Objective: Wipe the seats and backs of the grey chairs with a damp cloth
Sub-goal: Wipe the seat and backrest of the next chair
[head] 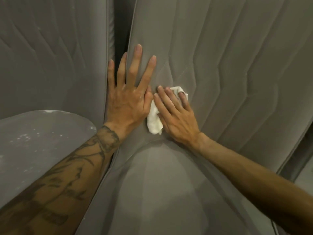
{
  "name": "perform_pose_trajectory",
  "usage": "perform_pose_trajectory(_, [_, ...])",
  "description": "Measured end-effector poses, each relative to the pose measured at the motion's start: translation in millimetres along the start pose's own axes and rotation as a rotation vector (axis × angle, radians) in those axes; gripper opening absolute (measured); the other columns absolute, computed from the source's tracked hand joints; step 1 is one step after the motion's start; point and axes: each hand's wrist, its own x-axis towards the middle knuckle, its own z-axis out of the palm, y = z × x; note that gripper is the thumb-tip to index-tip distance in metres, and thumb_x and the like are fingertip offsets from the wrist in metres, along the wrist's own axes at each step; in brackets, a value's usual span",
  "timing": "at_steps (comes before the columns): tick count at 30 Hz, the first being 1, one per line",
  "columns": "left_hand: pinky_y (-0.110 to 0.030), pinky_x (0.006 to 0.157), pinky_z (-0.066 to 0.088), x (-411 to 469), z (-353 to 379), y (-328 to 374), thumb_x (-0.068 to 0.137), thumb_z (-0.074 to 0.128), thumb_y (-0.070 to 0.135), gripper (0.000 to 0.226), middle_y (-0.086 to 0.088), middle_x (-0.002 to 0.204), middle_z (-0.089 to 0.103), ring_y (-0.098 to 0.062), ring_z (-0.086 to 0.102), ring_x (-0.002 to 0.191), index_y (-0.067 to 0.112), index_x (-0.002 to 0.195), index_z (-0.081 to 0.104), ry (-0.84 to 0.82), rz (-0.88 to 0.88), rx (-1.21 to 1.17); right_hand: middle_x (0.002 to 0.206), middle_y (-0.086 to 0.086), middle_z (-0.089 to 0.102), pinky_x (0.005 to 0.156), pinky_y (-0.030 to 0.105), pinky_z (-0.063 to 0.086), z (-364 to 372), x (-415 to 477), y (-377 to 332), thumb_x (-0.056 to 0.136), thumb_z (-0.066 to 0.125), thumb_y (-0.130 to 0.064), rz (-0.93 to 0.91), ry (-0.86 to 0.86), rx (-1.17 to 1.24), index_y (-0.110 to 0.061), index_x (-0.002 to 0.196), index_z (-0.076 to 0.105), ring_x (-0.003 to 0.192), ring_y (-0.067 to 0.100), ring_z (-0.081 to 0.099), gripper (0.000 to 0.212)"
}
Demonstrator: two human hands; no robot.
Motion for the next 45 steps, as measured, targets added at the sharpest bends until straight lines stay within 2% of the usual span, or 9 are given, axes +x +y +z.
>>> perform_pose_trajectory(7, [-0.062, 0.128, 0.017, 2, -4, -1, 0.108, 0.037, 0.038, 0.064, -0.010, 0.175, 0.016, -0.036, 0.025, 0.159, 0.028, 0.168, 0.019, -0.027, 0.012, -0.027, 0.171, 0.005, 0.017, 0.131, 0.042, 0.005, -13, 6, -8, 0.108, 0.032, -0.042, 0.102, -0.029, -0.002, -0.017, 0.165, 0.010, 0.160, 0.018, 0.014, 0.066])
perform_pose_trajectory(14, [-0.060, 0.129, 0.015, 1, -10, 0, 0.109, 0.031, 0.039, 0.052, -0.008, 0.176, 0.016, -0.037, 0.026, 0.159, 0.021, 0.157, 0.041, -0.052, 0.005, -0.092, 0.169, 0.015, 0.023, 0.130, 0.049, 0.005, -40, 136, 43, 0.104, 0.035, -0.060, 0.394, 0.236, -0.101, -0.013, 0.163, 0.023, 0.161, 0.028, 0.013, 0.077])
perform_pose_trajectory(21, [-0.052, 0.132, 0.016, -7, -16, -2, 0.111, 0.031, 0.038, 0.064, -0.010, 0.176, 0.014, -0.032, 0.021, 0.162, 0.017, 0.169, 0.011, -0.069, 0.007, -0.177, 0.168, 0.016, 0.025, 0.128, 0.055, 0.010, -43, 93, 8, 0.110, 0.032, -0.048, 0.295, 0.050, -0.145, -0.025, 0.163, 0.015, 0.157, 0.037, 0.021, 0.060])
perform_pose_trajectory(24, [-0.052, 0.132, 0.013, -7, -18, -2, 0.108, 0.040, 0.037, 0.071, -0.010, 0.176, 0.013, -0.033, 0.021, 0.162, 0.016, 0.169, 0.009, -0.090, 0.000, -0.151, 0.167, 0.014, 0.032, 0.127, 0.054, 0.016, -55, 146, 40, 0.111, 0.031, -0.048, 0.218, 0.151, -0.234, -0.028, 0.163, 0.024, 0.156, 0.034, 0.028, 0.056])
perform_pose_trajectory(30, [-0.056, 0.132, 0.005, -16, -22, -7, 0.107, 0.041, 0.039, 0.074, -0.006, 0.177, 0.011, -0.027, 0.014, 0.163, 0.014, 0.169, 0.009, -0.091, -0.043, -0.096, 0.166, 0.016, 0.033, 0.127, 0.057, 0.013, -56, 198, 38, 0.110, 0.030, -0.048, 0.351, 0.273, -0.183, -0.024, 0.160, 0.035, 0.155, 0.037, 0.027, 0.056])
perform_pose_trajectory(34, [-0.053, 0.132, -0.002, -17, -30, -28, 0.106, 0.041, 0.038, 0.073, -0.007, 0.177, 0.008, -0.019, 0.011, 0.164, 0.011, 0.168, 0.013, -0.141, -0.101, -0.108, 0.170, 0.011, 0.023, 0.129, 0.054, 0.013, -59, 144, -3, 0.112, 0.028, -0.046, 0.154, 0.021, -0.100, -0.026, 0.164, 0.026, 0.159, 0.033, 0.019, 0.055])
perform_pose_trajectory(37, [-0.053, 0.133, 0.002, -18, -33, -36, 0.107, 0.038, 0.041, 0.075, -0.004, 0.178, 0.004, -0.016, 0.006, 0.164, 0.014, 0.169, 0.006, -0.180, -0.029, -0.120, 0.169, 0.011, 0.029, 0.127, 0.054, 0.021, -73, 168, 34, 0.113, 0.028, -0.043, -0.022, 0.039, -0.192, -0.025, 0.163, 0.029, 0.157, 0.033, 0.025, 0.053])
perform_pose_trajectory(42, [-0.054, 0.133, 0.002, -21, -24, -38, 0.110, 0.030, 0.045, 0.070, -0.003, 0.178, 0.004, -0.019, 0.004, 0.165, 0.020, 0.170, 0.004, -0.154, 0.001, -0.076, 0.162, 0.006, 0.043, 0.126, 0.055, 0.024, -80, 247, 71, 0.111, 0.021, -0.050, 0.343, 0.270, -0.279, -0.033, 0.155, 0.044, 0.152, 0.030, 0.038, 0.052])
perform_pose_trajectory(45, [-0.053, 0.133, 0.000, -22, -19, -40, 0.112, 0.025, 0.046, 0.066, -0.005, 0.177, 0.011, -0.021, 0.008, 0.164, 0.017, 0.169, 0.013, -0.142, 0.015, -0.052, 0.167, 0.013, 0.032, 0.127, 0.059, 0.016, -70, 203, 15, 0.109, 0.026, -0.053, 0.289, 0.134, -0.145, -0.027, 0.160, 0.037, 0.156, 0.036, 0.026, 0.058])
